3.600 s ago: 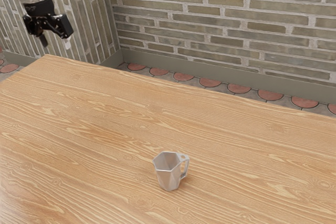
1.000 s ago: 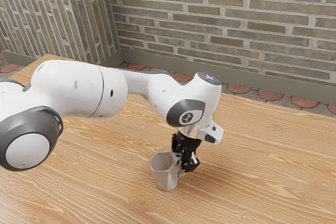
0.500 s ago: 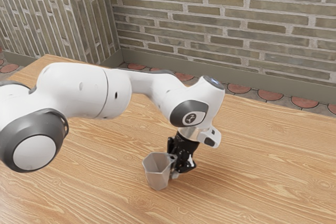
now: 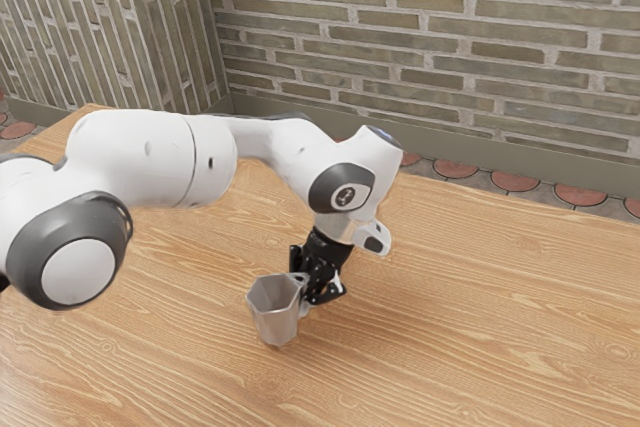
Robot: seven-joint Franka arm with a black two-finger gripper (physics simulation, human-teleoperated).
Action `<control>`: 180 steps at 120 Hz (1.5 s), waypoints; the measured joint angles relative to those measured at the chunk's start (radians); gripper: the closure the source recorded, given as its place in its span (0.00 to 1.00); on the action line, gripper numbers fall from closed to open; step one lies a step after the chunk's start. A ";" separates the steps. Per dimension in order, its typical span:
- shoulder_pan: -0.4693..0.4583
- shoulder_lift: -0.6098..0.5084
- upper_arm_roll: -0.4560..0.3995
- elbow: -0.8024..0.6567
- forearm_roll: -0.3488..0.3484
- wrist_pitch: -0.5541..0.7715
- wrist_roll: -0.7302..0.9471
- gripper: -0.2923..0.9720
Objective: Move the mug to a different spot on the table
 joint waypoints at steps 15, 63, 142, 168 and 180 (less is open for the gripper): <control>0.071 0.013 -0.015 0.047 0.004 -0.020 -0.016 0.83; 0.317 0.083 -0.093 0.153 0.034 -0.077 -0.050 0.82; 0.417 0.103 -0.165 0.171 0.053 -0.088 -0.081 0.82; 0.377 0.102 -0.171 0.160 0.035 -0.089 -0.107 0.82; 0.362 0.102 -0.171 0.160 0.024 -0.088 -0.121 0.82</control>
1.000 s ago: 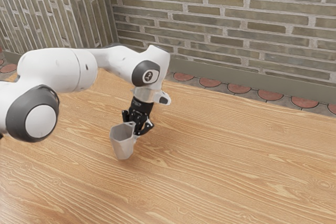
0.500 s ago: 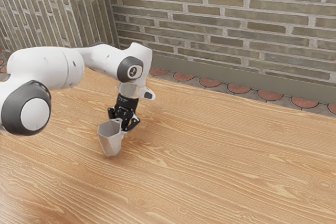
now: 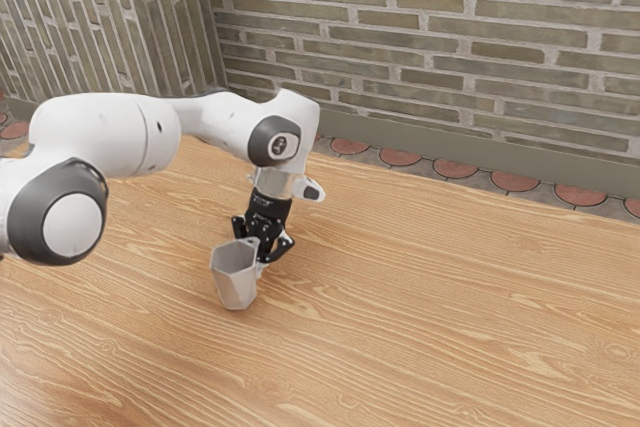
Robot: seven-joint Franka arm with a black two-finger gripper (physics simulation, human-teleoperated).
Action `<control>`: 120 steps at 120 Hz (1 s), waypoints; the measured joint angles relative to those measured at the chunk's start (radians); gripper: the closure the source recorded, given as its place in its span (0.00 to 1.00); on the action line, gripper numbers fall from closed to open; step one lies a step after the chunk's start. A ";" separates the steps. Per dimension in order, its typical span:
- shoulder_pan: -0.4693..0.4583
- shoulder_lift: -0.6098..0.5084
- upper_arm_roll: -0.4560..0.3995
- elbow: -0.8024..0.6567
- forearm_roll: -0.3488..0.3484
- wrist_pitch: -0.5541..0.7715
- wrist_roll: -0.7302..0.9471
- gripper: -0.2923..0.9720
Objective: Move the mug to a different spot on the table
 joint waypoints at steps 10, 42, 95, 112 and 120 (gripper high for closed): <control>-0.009 0.003 0.000 0.000 -0.008 0.002 -0.012 0.82; -0.020 0.027 0.000 0.003 -0.043 0.012 -0.042 0.80; -0.016 -0.079 0.016 0.005 -0.085 0.080 -0.067 0.37; -0.006 -0.345 0.037 -0.110 -0.137 0.149 -0.070 0.31; 0.004 -0.510 0.067 -0.235 -0.166 0.171 -0.069 0.29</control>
